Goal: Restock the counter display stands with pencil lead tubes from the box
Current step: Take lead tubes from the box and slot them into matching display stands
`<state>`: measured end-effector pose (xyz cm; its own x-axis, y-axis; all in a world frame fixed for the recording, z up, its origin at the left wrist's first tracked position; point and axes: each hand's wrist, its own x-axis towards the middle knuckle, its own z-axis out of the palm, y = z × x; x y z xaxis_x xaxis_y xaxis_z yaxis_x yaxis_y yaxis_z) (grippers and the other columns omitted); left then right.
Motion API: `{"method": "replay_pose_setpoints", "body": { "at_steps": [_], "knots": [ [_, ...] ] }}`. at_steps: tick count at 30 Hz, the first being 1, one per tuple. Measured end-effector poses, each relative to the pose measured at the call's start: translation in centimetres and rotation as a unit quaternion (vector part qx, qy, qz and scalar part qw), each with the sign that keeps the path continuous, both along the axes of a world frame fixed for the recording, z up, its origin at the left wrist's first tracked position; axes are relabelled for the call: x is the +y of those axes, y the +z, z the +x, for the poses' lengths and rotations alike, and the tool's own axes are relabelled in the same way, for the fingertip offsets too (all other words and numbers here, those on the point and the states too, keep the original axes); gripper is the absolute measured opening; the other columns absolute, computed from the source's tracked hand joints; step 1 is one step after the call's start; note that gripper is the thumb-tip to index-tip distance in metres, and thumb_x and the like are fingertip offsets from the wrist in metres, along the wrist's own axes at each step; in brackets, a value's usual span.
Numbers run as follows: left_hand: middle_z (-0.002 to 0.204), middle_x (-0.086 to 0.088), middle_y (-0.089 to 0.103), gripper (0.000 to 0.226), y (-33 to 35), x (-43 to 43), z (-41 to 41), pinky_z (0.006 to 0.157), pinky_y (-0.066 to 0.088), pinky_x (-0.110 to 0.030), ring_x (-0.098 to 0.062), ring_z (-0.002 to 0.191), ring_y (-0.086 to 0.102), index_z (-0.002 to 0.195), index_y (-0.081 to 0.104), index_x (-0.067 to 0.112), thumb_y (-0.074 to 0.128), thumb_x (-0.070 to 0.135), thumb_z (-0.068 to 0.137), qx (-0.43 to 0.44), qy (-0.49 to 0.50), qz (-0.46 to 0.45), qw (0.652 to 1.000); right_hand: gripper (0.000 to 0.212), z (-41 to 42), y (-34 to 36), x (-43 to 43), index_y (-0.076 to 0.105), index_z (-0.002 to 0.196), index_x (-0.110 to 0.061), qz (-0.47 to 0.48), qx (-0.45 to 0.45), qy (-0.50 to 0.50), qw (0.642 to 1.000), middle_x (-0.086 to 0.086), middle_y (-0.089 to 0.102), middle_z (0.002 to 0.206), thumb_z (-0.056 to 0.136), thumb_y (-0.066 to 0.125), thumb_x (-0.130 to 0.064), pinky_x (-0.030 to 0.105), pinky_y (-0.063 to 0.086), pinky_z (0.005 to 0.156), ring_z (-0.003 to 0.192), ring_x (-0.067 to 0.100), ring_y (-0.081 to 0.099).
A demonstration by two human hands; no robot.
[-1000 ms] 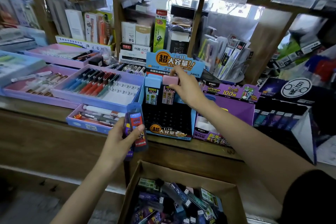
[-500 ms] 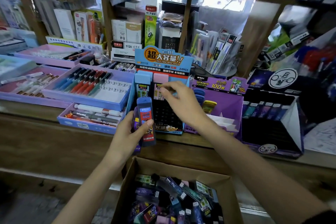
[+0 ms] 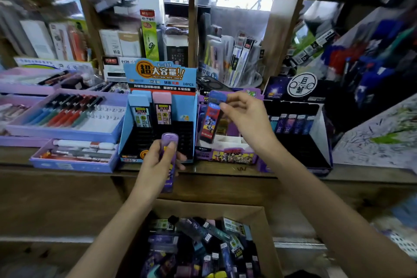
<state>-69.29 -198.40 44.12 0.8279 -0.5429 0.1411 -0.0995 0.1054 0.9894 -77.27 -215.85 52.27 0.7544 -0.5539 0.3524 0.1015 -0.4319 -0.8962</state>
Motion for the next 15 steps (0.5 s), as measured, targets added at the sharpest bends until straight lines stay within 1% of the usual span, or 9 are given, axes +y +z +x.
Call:
{"method": "replay_pose_setpoints", "body": {
  "at_steps": [3,4,6,9,13,15],
  "knots": [
    [0.071,-0.006,0.064,0.011,-0.1,0.1,-0.2,0.044,0.044,-0.017,-0.007,0.047,0.059,0.089,0.045,0.011,0.04,0.014,0.098,0.024,-0.003,-0.005,1.0,0.015,0.4,-0.1,-0.7,0.056,0.089,-0.027,-0.075,0.019,-0.007,0.997,-0.004,0.06,0.085,0.089,0.062,-0.013,0.018,0.052,0.071,0.078,0.009,0.062],
    [0.07,-0.005,0.064,0.01,-0.1,0.1,-0.3,0.044,0.044,-0.017,-0.008,0.047,0.059,0.089,0.045,0.011,0.04,0.013,0.098,0.029,-0.008,-0.006,1.0,0.013,0.7,-0.3,-0.9,0.057,0.091,-0.025,-0.089,0.022,-0.008,0.996,-0.004,0.06,0.088,0.089,0.062,-0.013,0.019,0.052,0.073,0.08,0.01,0.063],
    [0.069,-0.002,0.066,0.011,0.0,0.2,-0.4,0.045,0.046,-0.017,-0.008,0.05,0.062,0.09,0.046,0.011,0.04,0.014,0.098,0.045,-0.015,-0.011,0.999,0.011,1.3,-0.6,-1.0,0.058,0.098,-0.017,-0.123,0.028,-0.012,0.992,0.001,0.061,0.091,0.089,0.062,-0.014,0.022,0.051,0.074,0.082,0.014,0.065],
    [0.072,0.001,0.069,0.012,0.1,0.3,-0.1,0.05,0.051,-0.02,-0.009,0.061,0.066,0.091,0.051,0.013,0.042,0.017,0.098,0.062,-0.023,-0.019,0.998,0.016,2.0,-1.0,-1.3,0.06,0.104,-0.012,-0.191,0.03,-0.031,0.981,0.0,0.062,0.091,0.089,0.062,-0.016,0.023,0.048,0.075,0.082,0.014,0.061],
    [0.074,0.002,0.07,0.011,0.1,0.4,0.0,0.052,0.052,-0.021,-0.011,0.064,0.066,0.089,0.053,0.015,0.046,0.018,0.097,0.055,-0.034,-0.017,0.998,0.021,2.6,-1.7,-1.4,0.059,0.109,-0.012,-0.247,0.04,-0.045,0.967,0.001,0.064,0.092,0.089,0.063,-0.017,0.038,0.048,0.082,0.091,0.02,0.058],
    [0.073,0.003,0.07,0.01,0.1,0.3,-0.2,0.052,0.052,-0.021,-0.01,0.063,0.065,0.089,0.054,0.015,0.047,0.018,0.096,0.044,-0.039,-0.009,0.998,0.028,2.8,-1.8,-1.3,0.055,0.116,-0.016,-0.26,0.037,-0.051,0.964,-0.001,0.063,0.088,0.089,0.062,-0.018,0.039,0.048,0.082,0.091,0.02,0.058]
  ]
}}
